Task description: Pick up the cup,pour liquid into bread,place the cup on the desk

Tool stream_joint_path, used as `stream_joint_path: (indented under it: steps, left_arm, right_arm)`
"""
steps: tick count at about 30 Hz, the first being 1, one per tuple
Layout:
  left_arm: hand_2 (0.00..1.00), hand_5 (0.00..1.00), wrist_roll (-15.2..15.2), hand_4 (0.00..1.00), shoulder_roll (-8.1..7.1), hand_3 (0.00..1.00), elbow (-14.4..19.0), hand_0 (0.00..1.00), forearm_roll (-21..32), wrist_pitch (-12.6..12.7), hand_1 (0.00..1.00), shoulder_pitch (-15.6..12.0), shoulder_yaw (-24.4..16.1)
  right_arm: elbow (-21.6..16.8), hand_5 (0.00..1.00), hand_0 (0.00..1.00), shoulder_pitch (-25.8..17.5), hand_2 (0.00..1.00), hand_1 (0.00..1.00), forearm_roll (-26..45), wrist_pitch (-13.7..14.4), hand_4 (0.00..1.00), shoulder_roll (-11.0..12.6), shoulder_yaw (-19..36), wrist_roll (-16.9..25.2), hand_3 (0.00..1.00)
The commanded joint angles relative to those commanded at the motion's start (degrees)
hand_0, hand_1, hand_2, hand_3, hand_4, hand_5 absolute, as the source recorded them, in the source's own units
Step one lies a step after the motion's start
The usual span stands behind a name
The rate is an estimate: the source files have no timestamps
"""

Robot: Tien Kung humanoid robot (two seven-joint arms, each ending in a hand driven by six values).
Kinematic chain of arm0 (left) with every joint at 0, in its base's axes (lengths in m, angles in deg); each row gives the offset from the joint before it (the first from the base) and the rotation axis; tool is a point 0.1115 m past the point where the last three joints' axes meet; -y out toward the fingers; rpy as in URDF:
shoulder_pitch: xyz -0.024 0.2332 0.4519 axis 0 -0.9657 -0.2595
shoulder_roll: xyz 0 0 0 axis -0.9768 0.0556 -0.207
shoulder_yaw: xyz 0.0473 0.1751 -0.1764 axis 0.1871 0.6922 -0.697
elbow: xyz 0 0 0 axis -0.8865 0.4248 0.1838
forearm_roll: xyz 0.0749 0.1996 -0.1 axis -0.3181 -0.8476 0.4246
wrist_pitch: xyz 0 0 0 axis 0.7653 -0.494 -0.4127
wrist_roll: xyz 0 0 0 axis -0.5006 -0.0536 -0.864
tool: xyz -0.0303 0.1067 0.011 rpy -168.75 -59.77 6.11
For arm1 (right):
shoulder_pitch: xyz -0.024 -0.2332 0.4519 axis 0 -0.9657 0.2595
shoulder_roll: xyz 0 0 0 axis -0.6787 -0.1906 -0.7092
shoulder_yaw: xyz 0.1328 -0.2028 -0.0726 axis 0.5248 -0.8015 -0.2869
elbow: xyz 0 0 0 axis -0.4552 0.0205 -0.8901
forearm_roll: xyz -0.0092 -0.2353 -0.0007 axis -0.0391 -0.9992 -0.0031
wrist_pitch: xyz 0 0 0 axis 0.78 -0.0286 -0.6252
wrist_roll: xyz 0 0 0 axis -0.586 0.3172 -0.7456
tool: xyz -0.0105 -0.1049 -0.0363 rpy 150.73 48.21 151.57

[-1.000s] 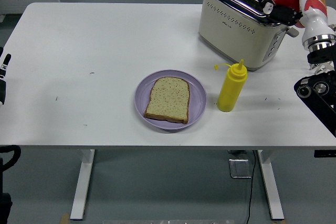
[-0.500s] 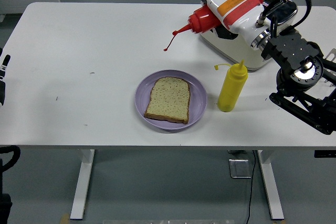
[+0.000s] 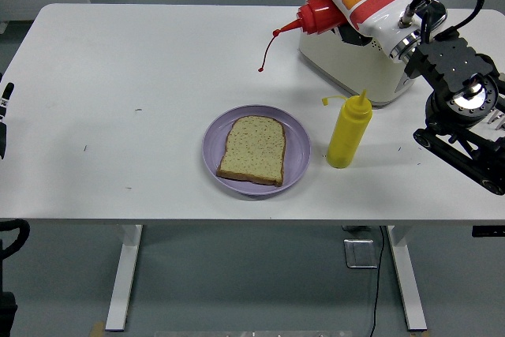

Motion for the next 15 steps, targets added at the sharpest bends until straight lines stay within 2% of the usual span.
stream_joint_path:
  steps: [4,12,15]
  left_arm:
    - [0.872,0.998,0.0,0.667,0.07,0.758,0.0,0.837,0.0,-0.1,0.853,0.0,0.1]
    - [0.873,0.998,0.1,0.667,-0.01,0.757,0.0,0.838,0.0,0.0,0.853,-0.3,-0.1]
    - [0.873,0.998,0.1,0.667,-0.03,0.757,0.0,0.838,0.0,0.0,0.853,-0.4,-0.2]
  right_arm:
    - [0.1,0.025,0.028,0.4,0.24,0.077,0.0,-0.7,0.669,-0.6,-4.2,0.2,0.383]
    - [1.5,0.002,0.035,-1.0,0.253,0.092,0.0,-1.8,0.646,-0.5,4.3,-0.8,0.391]
    - [1.2,0.002,0.035,-0.5,0.253,0.092,0.0,-2.2,0.646,-1.1,2.4,-0.7,0.391]
